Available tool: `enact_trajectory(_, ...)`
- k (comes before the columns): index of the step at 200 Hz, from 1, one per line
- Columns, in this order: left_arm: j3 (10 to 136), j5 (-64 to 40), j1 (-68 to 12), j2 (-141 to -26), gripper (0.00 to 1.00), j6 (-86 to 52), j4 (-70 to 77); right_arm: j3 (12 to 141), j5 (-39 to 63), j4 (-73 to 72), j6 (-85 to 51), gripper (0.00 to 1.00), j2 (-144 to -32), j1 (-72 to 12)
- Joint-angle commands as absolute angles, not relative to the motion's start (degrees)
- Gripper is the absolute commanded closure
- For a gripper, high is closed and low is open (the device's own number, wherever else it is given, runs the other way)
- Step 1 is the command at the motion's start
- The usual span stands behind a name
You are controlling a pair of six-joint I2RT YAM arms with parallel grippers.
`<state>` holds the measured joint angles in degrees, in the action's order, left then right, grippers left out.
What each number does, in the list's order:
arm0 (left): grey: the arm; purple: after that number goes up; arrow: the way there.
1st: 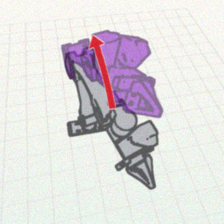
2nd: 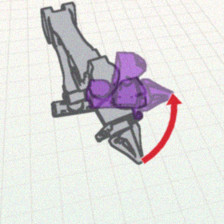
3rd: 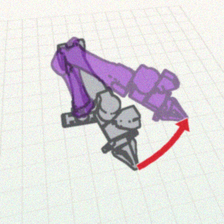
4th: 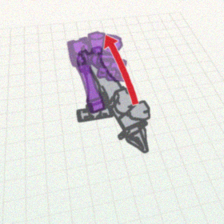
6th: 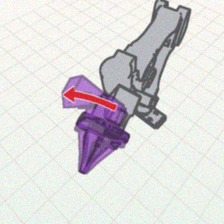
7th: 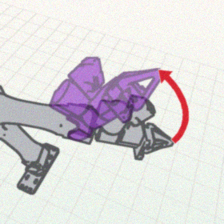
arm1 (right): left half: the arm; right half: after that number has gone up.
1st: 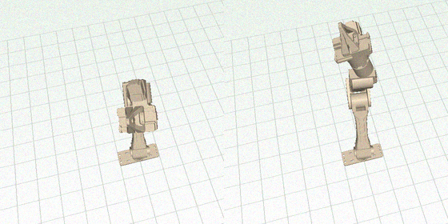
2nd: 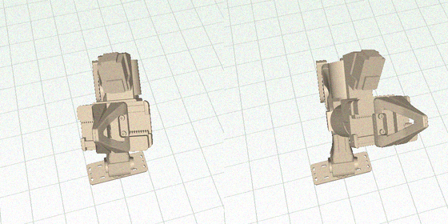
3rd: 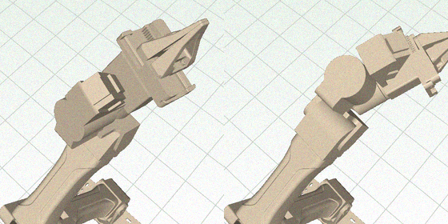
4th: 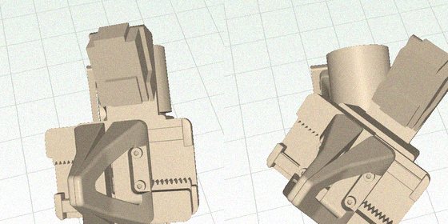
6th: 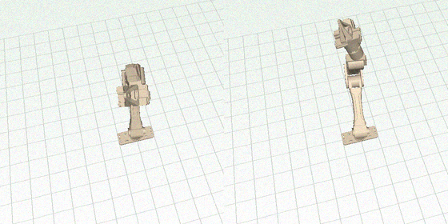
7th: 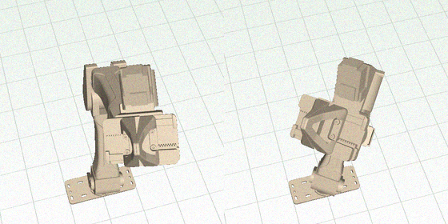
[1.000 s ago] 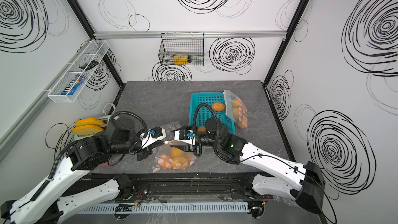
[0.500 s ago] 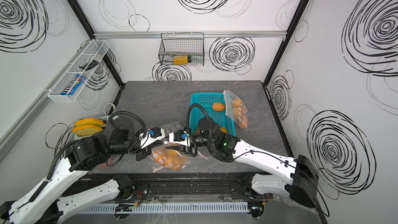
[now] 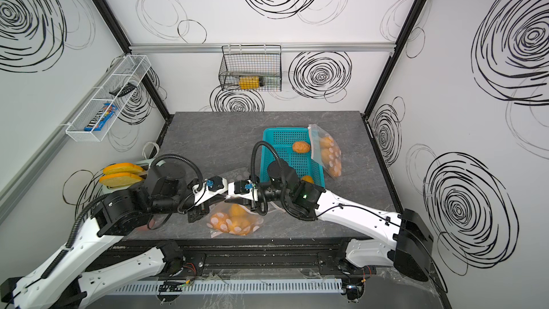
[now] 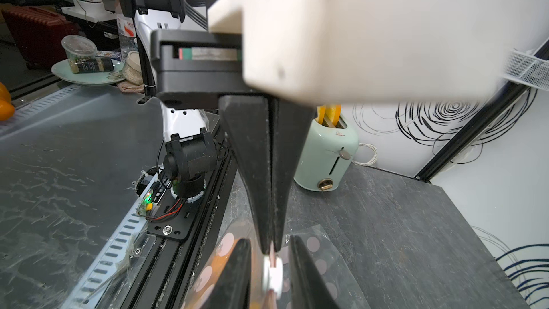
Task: Put the potatoes into a zipper bag and zip it
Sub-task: Zip the zipper on the zipper food storage bag.
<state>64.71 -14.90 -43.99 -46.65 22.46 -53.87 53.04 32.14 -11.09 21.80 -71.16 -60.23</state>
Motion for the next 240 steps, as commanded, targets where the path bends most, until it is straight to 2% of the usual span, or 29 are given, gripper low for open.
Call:
enact_trajectory(1, 64.0, -14.3, -44.3, -45.5, 1.0, 22.9, -51.1, 55.1, 32.6, -9.9, 22.5, 0.8, -71.3, -60.7)
enact_trajectory(35, 63.6, -14.4, -44.3, -45.4, 1.0, 22.7, -50.6, 54.8, 31.6, -9.5, 22.6, 0.81, -71.1, -60.8)
enact_trajectory(51, 63.6, -14.3, -44.3, -45.4, 1.0, 22.9, -50.5, 54.8, 31.1, -9.4, 22.7, 0.7, -71.3, -60.8)
enact_trajectory(70, 63.6, -14.4, -44.3, -45.3, 1.0, 22.9, -50.6, 54.7, 30.6, -9.0, 23.1, 0.69, -71.4, -60.9)
enact_trajectory(101, 63.6, -14.3, -44.3, -45.3, 1.0, 22.9, -50.7, 55.1, 31.1, -7.7, 23.5, 0.78, -71.9, -61.0)
enact_trajectory(138, 63.6, -14.6, -44.3, -45.0, 1.0, 22.5, -50.0, 55.1, 30.9, -7.6, 23.7, 0.82, -72.2, -61.2)
enact_trajectory(177, 63.0, -14.7, -44.3, -45.5, 1.0, 22.3, -49.8, 55.9, 31.2, -7.6, 23.6, 0.98, -72.7, -61.3)
enact_trajectory(240, 64.2, -9.2, -43.4, -41.5, 1.0, 18.8, -45.0, 58.4, 29.1, -3.5, 24.6, 1.0, -71.0, -62.1)
